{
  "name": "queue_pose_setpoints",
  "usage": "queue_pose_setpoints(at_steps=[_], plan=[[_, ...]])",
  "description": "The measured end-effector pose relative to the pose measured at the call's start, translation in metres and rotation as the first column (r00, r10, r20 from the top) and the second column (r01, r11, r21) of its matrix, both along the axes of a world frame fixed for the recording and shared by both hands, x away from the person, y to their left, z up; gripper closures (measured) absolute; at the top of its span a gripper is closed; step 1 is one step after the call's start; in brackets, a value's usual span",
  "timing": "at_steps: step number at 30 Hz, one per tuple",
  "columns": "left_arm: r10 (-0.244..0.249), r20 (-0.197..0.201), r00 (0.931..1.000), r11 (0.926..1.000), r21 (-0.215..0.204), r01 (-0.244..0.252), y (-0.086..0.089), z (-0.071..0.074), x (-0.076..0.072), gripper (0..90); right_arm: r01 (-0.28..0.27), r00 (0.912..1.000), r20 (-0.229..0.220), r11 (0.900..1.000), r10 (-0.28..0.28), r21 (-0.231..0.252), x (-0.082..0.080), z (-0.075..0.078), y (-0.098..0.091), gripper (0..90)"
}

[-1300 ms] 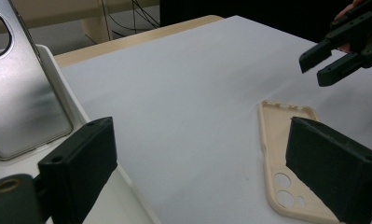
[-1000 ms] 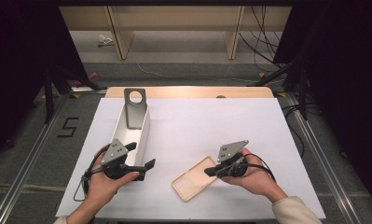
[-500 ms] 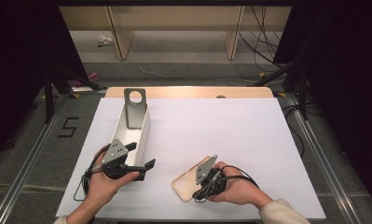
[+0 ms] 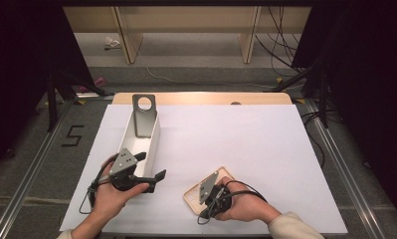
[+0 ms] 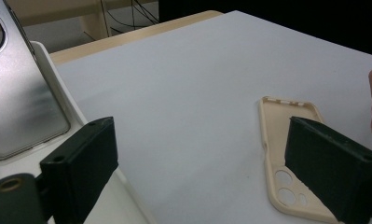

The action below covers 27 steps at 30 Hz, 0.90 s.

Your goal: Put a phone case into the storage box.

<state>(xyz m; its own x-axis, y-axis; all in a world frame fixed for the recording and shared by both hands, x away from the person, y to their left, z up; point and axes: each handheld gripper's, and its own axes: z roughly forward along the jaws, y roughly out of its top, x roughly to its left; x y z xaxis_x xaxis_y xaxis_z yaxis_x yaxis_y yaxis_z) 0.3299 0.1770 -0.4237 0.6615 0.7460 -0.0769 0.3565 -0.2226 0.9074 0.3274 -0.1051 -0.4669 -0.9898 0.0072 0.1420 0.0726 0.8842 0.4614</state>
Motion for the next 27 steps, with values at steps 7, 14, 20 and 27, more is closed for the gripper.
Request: queue_pose_setpoints(at_steps=[7,14,20,27], plan=[[-0.002,-0.001,1.0000,1.0000,0.003,0.002,0.000,0.000,0.000,9.0,0.006,0.9999,0.012,0.9999,-0.005,-0.011,0.002,-0.003,0.007,90.0],[-0.001,0.000,1.0000,1.0000,0.003,0.001,0.001,0.000,0.000,9.0,0.033,0.9987,0.039,0.9995,-0.033,0.004,0.011,-0.002,0.016,90.0],[-0.002,0.002,1.0000,1.0000,0.008,0.002,0.001,0.000,0.001,9.1,0.077,0.9949,0.062,0.9965,-0.079,0.033,0.026,-0.003,0.026,90.0],[0.001,0.003,1.0000,1.0000,0.005,-0.001,0.001,0.000,0.000,9.1,0.172,0.9792,0.098,0.9828,-0.178,0.068,0.042,-0.003,0.037,90.0]])
